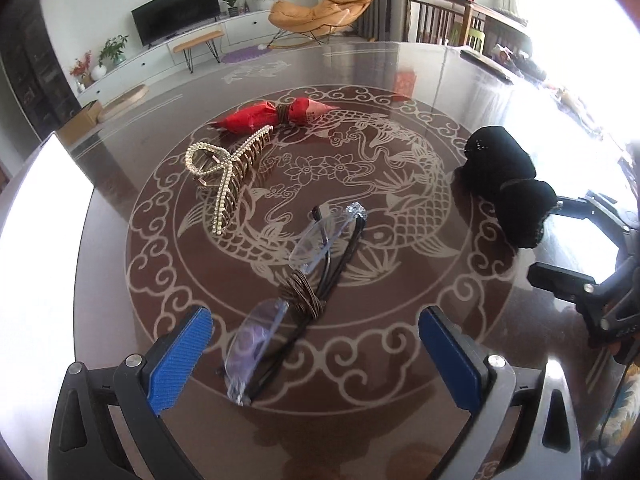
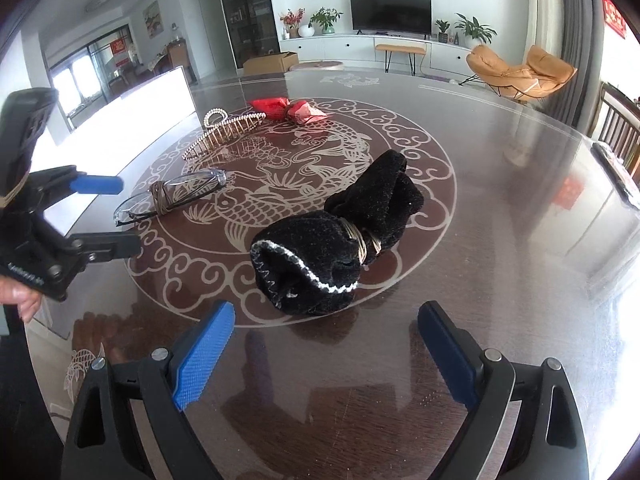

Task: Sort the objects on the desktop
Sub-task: 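Lift the black fuzzy item with the right tool while the left tool grasps the blue glasses, then carry the glasses and black fuzzy item into the bin and open both tools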

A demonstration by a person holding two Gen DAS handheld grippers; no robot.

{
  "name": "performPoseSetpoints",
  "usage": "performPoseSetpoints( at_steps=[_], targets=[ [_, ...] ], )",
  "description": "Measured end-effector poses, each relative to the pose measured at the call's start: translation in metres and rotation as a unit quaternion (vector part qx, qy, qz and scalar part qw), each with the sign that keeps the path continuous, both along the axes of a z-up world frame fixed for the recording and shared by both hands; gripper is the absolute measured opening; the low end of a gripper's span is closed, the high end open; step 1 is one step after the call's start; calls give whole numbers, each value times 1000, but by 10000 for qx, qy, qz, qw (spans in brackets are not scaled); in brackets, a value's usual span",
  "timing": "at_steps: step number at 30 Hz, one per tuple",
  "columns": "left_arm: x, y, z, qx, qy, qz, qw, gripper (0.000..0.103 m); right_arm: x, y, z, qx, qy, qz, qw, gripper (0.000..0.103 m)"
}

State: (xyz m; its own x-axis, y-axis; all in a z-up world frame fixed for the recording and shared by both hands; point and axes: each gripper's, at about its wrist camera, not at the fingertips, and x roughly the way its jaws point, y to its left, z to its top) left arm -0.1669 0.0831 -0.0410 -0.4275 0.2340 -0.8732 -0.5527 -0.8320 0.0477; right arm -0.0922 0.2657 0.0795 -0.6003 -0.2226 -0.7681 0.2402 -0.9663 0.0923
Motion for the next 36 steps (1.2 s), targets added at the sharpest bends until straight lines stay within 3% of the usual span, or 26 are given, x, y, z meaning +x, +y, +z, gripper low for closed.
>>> performPoseSetpoints(
  at_steps=[1,2,3,4,5,6,8,11,16,21,24,27,30,33,36],
  targets=[
    [-7,0,-3,16,-128,-4,9999,103,1,1,1,-33,32,-20,10000,94],
    [-11,-1,-5,109,-233,-42,9997,87,1,2,1,-61,55,-40,10000,94],
    [-13,-2,-7,180,-314,-88,9993,65,1,3,3,-81,69,-64,9999,94],
    [-13,-2,-7,137,-247,-93,9996,58,1,4,3,-98,74,-86,9999,94],
    [-12,-2,-6,151,-201,-149,9996,40,1,4,3,-116,72,-100,9999,94],
    [-10,-2,-5,178,-178,-154,9996,29,0,5,3,-128,65,-111,9998,94],
    [-3,-1,-4,232,-137,-115,9996,22,0,6,3,-144,49,-113,9998,94],
    [12,-12,0,436,17,186,9989,22,1,9,6,-305,86,-83,9995,94],
    [40,-38,9,881,300,738,9929,22,-10,8,20,-804,-482,70,9956,94],
    [62,-54,30,1221,532,1004,9860,22,-59,-5,23,-465,-1038,-348,9929,93],
    [77,-67,50,1406,702,1131,9811,22,-73,-7,10,-198,-1276,-413,9908,42],
    [89,-92,74,1662,846,1317,9736,22,-64,-10,15,108,-1099,-291,9935,36],
    [94,-126,101,2117,946,1561,9601,22,-51,-21,36,197,-780,-17,9968,36],
    [96,-170,131,2377,1123,1873,9465,22,-47,-53,74,230,-350,358,9985,36],
    [100,-221,154,2296,1369,2267,9366,22,-48,-104,115,121,14,874,9961,36]
  ],
)
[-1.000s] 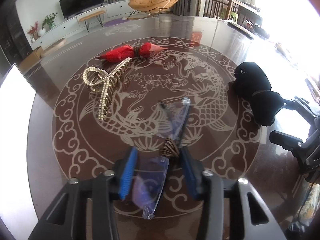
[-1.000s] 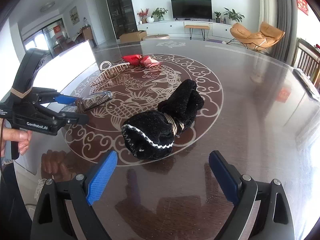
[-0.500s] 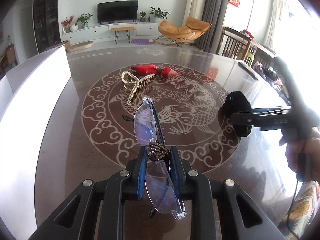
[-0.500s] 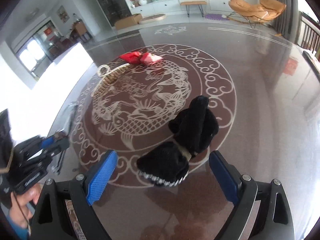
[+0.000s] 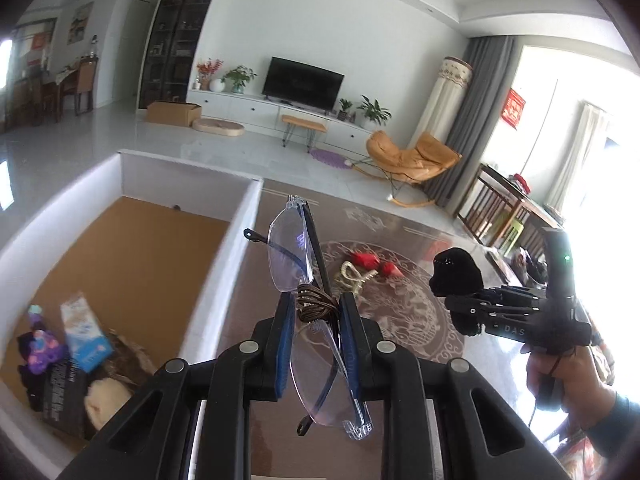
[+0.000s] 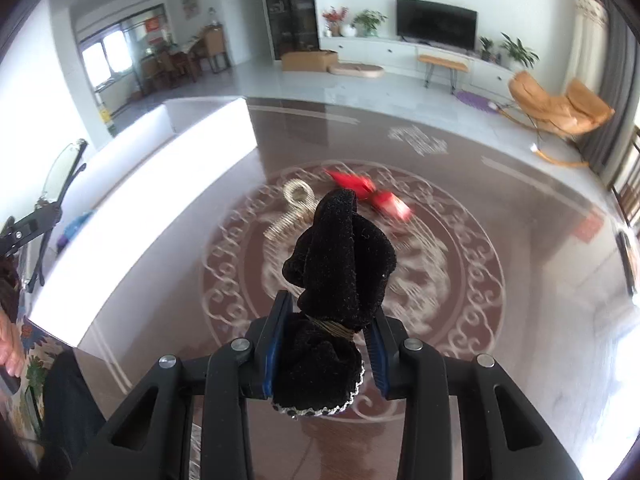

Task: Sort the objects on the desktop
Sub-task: 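Carry the glasses and black fuzzy item into the bin and open both tools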

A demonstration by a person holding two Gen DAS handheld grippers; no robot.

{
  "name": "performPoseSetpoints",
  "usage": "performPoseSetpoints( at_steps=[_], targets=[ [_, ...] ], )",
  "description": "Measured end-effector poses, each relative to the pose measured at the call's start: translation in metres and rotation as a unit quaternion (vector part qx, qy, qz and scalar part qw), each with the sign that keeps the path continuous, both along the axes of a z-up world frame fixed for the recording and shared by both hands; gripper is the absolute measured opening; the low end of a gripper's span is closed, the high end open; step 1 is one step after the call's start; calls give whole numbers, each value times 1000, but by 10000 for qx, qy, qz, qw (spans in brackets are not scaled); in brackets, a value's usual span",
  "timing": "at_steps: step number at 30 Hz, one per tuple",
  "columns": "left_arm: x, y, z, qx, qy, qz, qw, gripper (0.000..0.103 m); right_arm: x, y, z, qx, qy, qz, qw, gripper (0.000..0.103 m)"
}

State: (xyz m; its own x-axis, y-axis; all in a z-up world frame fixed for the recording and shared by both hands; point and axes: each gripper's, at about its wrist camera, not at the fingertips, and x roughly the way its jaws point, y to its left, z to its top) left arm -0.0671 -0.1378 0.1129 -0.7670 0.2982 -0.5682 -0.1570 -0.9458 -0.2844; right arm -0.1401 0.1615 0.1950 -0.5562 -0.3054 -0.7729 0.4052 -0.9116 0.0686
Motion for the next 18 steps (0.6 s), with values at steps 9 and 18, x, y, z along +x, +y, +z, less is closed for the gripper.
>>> performPoseSetpoints(
  at_steps=[9,18],
  targets=[
    [-4,-131,-29,-386,-720,1210,9893,22,-10,-233,61,-356,713,1891,9787,36],
    [-16,-159,-93,-258,-1648,1614,9727,53,-36,-367,-25,472,-45,2506,9669,56]
  ],
)
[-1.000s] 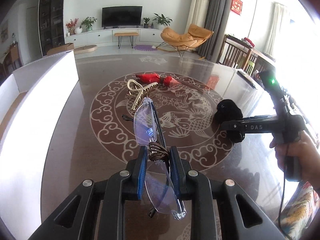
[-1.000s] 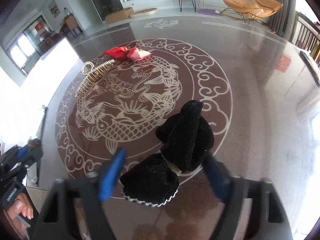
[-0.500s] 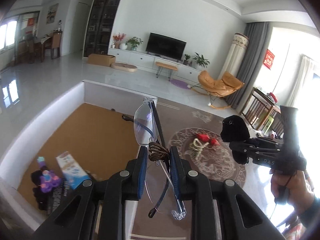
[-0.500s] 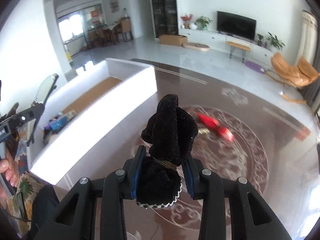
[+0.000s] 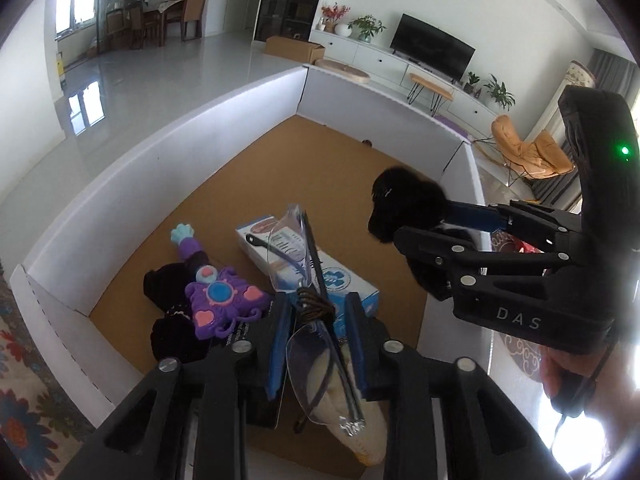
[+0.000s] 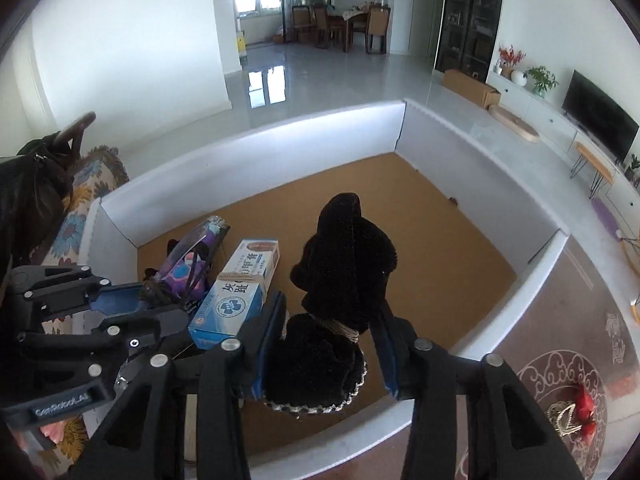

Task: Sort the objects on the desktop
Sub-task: 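Carry the glasses and black fuzzy item into the bin and open both tools, then bring both open tools back over the table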

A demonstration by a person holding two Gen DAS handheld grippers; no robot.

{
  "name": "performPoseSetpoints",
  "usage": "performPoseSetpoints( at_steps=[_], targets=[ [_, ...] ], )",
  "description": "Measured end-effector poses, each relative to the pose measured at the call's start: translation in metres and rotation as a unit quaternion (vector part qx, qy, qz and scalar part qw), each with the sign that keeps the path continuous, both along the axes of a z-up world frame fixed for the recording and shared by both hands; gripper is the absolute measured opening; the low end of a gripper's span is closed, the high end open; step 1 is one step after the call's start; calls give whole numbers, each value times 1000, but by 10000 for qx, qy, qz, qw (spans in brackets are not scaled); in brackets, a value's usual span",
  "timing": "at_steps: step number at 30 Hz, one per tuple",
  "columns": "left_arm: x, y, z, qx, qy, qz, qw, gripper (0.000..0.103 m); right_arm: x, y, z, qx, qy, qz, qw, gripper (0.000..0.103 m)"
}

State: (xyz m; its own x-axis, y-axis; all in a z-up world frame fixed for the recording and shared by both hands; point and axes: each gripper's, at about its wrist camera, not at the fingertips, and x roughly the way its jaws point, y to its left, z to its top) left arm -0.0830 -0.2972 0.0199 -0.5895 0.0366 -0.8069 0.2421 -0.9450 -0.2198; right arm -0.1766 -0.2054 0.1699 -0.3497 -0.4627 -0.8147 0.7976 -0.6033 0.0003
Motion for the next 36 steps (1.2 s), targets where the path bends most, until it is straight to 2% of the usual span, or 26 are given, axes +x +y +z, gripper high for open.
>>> performPoseSetpoints(
  at_steps=[1,2,3,4,5,11,13,16,20,23,26,28,31,36],
  targets=[
    [-1,-1,-4,-26,-63,58,10000,68,-3,-2,-8,59,-44,-45,10000,64],
    [0,-1,-6,-71,-49,131,9999,90,-6,-2,-12,63,-32,-85,9999,69],
    [3,-1,-6,-117,49,200,9997,93,-8,0,-13,34,-2,-125,9999,79],
    [7,1,-4,-147,178,257,9994,93,-9,2,-13,-27,34,-168,9998,87],
    [11,-1,-2,-159,292,314,9990,93,-9,4,-10,-117,76,-206,9997,89],
    [35,11,19,-172,983,600,9932,93,8,50,24,-728,642,-418,9944,91],
    [43,22,26,-184,1203,580,9909,93,18,78,32,-922,928,-570,9898,98],
    [55,47,35,-190,1465,408,9882,94,38,124,38,-1081,1293,-805,9824,101],
    [73,92,49,-184,1853,-17,9825,94,57,193,23,-877,1407,-1171,9792,101],
    [86,134,61,-127,2149,-466,9754,94,69,259,-3,-676,1238,-1610,9768,101],
    [94,177,69,-11,2375,-950,9667,101,83,322,-36,-320,1028,-2159,9705,101],
    [97,208,71,92,2425,-1318,9611,103,89,364,-55,-151,807,-2539,9637,101],
    [89,253,61,176,2220,-1908,9560,103,99,416,-71,-82,575,-3054,9504,101],
    [75,310,20,-51,1647,-2486,9545,103,114,461,-82,-123,408,-3469,9369,101]
  ],
)
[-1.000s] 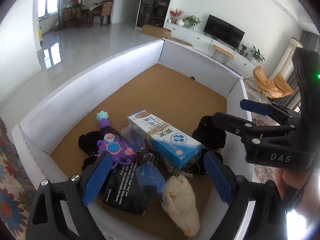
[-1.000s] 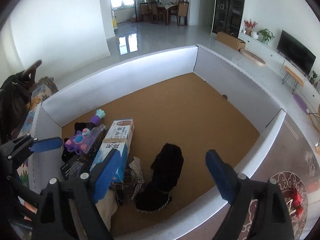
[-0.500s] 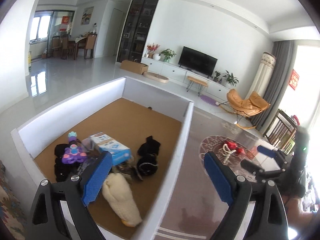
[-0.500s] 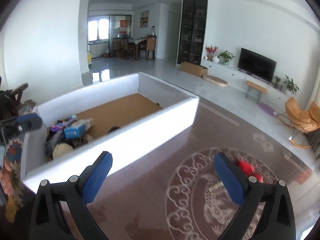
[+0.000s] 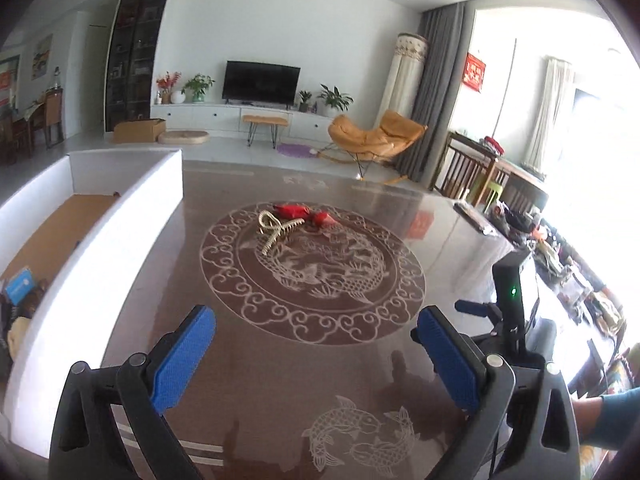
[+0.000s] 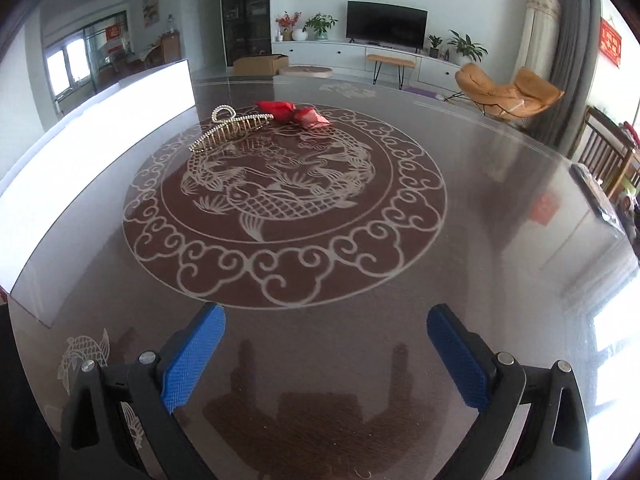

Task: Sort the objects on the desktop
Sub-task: 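Bring both open tools back over the table, then close the left tool on the gold pearl hair clip while the right tool grasps the red tube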

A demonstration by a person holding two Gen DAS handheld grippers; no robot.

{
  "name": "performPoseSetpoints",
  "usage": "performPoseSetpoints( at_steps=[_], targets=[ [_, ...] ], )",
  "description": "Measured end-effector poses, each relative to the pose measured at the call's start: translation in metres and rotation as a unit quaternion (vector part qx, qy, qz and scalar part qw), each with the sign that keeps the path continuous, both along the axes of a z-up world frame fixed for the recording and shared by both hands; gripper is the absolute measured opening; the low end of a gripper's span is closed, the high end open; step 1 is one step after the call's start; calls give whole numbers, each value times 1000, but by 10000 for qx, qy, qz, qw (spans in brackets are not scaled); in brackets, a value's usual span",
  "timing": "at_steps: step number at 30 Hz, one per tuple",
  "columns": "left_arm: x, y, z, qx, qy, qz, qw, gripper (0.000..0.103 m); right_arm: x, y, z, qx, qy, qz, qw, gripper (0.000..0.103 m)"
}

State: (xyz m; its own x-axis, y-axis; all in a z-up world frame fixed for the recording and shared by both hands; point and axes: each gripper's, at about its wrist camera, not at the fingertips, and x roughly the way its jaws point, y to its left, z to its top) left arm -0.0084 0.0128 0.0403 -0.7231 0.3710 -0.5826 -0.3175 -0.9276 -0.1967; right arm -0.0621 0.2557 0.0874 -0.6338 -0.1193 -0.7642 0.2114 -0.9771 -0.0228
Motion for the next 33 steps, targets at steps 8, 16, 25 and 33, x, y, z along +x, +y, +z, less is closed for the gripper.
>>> performPoseSetpoints(
  at_steps=[8,16,25,33],
  targets=[
    [-31,12,-62,-524,-763,61,9957,103,2,-1,-6,-202,-135,-46,9997,101],
    [-66,0,-93,-678,-1036,354,9917,103,-5,-3,-13,-141,-372,-201,9990,103],
    [-107,-16,-111,-753,-1385,712,9849,103,-3,-10,-14,26,-401,-159,9991,103],
    [-121,-10,-109,-722,-1397,475,9864,103,-3,-10,-14,26,-400,-160,9991,103]
  ],
)
